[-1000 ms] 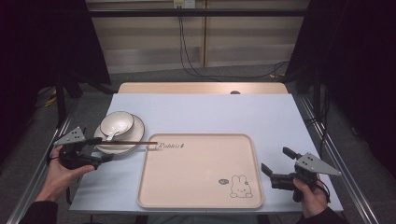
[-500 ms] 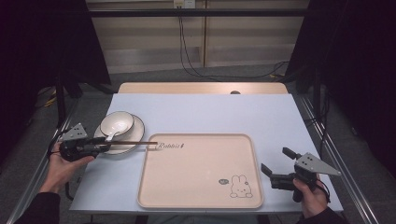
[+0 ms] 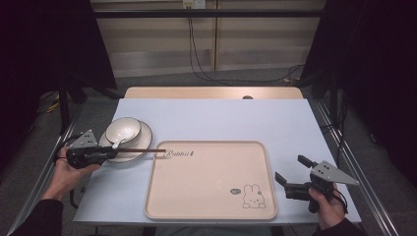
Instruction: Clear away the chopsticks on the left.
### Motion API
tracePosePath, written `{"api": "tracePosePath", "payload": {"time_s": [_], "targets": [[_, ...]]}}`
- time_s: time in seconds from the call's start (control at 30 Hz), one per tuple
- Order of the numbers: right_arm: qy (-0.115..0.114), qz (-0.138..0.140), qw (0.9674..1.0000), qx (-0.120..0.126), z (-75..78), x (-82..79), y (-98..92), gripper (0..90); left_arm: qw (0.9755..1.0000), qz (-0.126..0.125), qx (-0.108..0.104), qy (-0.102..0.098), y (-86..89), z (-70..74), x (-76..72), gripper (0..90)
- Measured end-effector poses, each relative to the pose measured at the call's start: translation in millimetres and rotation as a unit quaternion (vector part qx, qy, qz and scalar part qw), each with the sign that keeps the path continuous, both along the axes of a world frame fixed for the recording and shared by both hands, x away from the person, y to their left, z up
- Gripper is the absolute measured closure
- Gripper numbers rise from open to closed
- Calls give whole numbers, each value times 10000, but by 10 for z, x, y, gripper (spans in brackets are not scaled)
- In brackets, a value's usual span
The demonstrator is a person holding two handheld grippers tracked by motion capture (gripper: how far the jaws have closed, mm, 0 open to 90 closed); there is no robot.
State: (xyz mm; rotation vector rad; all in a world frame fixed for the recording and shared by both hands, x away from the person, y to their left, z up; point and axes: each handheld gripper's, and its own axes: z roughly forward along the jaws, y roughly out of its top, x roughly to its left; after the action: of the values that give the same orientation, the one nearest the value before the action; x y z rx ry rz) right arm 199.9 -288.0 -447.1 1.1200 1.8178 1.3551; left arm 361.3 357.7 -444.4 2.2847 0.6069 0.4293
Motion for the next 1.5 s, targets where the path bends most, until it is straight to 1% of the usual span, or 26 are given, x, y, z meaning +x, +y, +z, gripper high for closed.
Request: {"api": "tracePosePath", "payload": {"time_s": [0.03,0.07,0.1,0.13,0.17,0.2,0.23,0.3,0.37,0.43,0.53,0.6,0.63,0.7,0.77,0.87,0.9,0.93,1.07,1.17,1.2,1.3,1.4,1.43,1.47,1.5], "targets": [[7,-4,10000,8,-1,0,6,8,10000,-9,-40,40,-7,-4,8,710],[11,9,10000,6,-1,0,8,8,10000,-59,-73,13,-8,-8,22,710],[28,37,10000,9,1,0,8,8,10000,-7,-84,-27,-14,-5,22,711],[32,34,10000,8,1,0,8,8,10000,36,-28,-51,-14,10,23,707],[22,15,10000,10,0,0,8,8,9999,21,-117,-87,-9,9,23,698],[6,-3,10000,4,0,0,8,8,9999,-25,-124,-58,0,12,26,694],[12,-4,10000,9,0,0,7,8,10000,-34,-76,-11,1,5,26,690],[32,0,10000,13,-2,1,5,8,10000,-48,-18,-8,12,1,34,690],[12,1,10000,8,-1,0,6,8,10000,-65,-5,-6,12,3,38,690],[18,10,10000,8,-1,0,5,8,9999,-102,-51,-37,-6,-7,46,690],[26,19,10000,10,-1,-1,6,8,9999,-140,66,-37,-21,8,43,692],[26,18,10000,9,-1,0,6,8,9998,-180,54,-65,-22,5,48,692],[23,20,10000,9,-1,0,5,8,9999,-137,50,-63,-26,5,40,690],[26,7,10000,14,-1,-2,6,8,9998,-191,17,-75,-4,10,44,688],[24,12,10000,10,-1,-2,8,8,9998,-136,26,-114,15,-3,46,683],[30,23,10000,7,-1,-2,8,8,9998,-136,-44,-132,32,-18,44,677],[30,23,10000,7,-1,-2,8,8,9998,-145,-24,-125,29,-15,43,677],[26,18,10000,9,-1,-1,7,8,9998,-140,56,-122,18,-3,42,677],[29,29,10000,4,-1,-4,7,8,9996,-188,143,-141,2,8,48,672],[25,15,10000,9,-2,-2,5,8,9997,-158,52,-169,15,-13,44,654],[23,15,10000,8,-2,-2,4,8,9998,-93,-4,-190,23,-23,40,648],[29,21,10000,9,-1,-3,7,8,9997,-80,74,-206,40,-22,38,636],[23,2,10000,13,-2,-2,8,8,9997,-169,68,-178,10,-35,42,638],[31,16,10000,11,-1,-3,7,8,9996,-240,108,-101,-11,-44,42,665],[31,16,10000,11,-1,-3,7,8,9991,-304,269,-79,-27,-46,45,665],[31,18,10000,10,-1,-4,8,8,9992,-316,217,-65,-50,-60,46,672]]}}
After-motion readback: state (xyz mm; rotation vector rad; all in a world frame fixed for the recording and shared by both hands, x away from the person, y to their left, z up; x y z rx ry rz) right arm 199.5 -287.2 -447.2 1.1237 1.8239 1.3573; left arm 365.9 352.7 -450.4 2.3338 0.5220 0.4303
